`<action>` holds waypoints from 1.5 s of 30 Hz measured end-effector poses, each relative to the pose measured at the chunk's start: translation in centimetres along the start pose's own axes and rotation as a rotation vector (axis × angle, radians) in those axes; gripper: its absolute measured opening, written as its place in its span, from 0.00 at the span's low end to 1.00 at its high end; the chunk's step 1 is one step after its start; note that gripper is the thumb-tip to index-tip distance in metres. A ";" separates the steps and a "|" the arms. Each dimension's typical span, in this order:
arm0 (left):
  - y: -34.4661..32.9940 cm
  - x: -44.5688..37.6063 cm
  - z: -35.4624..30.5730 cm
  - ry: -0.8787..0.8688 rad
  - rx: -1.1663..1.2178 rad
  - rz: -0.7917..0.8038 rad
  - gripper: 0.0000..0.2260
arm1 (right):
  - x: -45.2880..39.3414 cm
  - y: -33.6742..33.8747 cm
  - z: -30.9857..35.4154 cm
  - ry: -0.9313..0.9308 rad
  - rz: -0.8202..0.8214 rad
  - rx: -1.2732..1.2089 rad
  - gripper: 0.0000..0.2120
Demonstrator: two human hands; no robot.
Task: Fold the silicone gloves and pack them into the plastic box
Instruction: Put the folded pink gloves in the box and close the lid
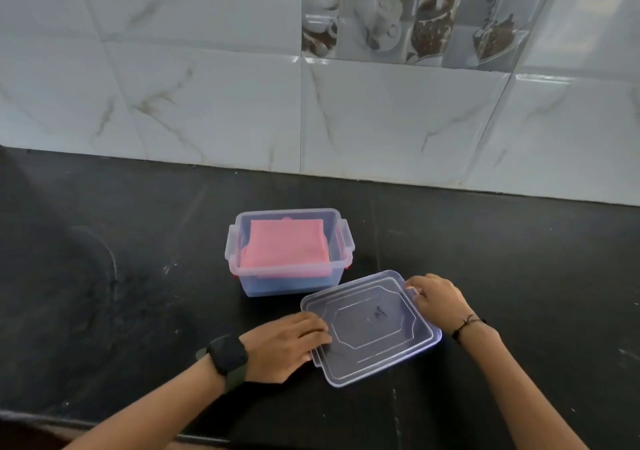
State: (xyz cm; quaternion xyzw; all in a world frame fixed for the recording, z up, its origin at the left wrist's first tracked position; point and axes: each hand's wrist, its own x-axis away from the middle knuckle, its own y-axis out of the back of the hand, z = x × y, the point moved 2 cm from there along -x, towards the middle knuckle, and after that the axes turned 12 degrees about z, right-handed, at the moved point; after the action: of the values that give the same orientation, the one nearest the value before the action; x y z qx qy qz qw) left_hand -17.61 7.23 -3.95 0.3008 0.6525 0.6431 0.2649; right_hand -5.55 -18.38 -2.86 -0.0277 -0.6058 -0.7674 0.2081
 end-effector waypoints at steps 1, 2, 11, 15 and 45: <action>0.0 -0.3 0.0 0.011 -0.014 -0.010 0.17 | -0.1 0.0 -0.1 -0.009 0.004 -0.027 0.14; 0.1 -0.4 -0.1 0.026 -0.022 -0.025 0.17 | -0.1 0.1 -0.1 -0.012 -0.002 -0.041 0.13; 0.6 0.6 -1.8 0.350 0.521 -0.459 0.09 | 1.7 2.7 -0.8 -0.083 0.094 -0.559 0.14; 4.4 0.8 -0.7 0.730 0.992 -0.988 0.15 | 3.1 5.6 1.8 0.122 0.292 -1.121 0.29; 5.4 0.4 11.5 1.378 0.676 -0.232 0.15 | -7.3 2.4 14.4 -0.164 -0.176 -0.154 0.16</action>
State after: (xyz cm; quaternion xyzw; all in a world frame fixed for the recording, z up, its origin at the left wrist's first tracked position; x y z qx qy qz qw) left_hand -9.21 15.33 1.12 -0.1730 0.8581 0.4190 -0.2413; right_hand -1.07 -3.18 0.98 -0.0530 -0.5603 -0.8220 0.0868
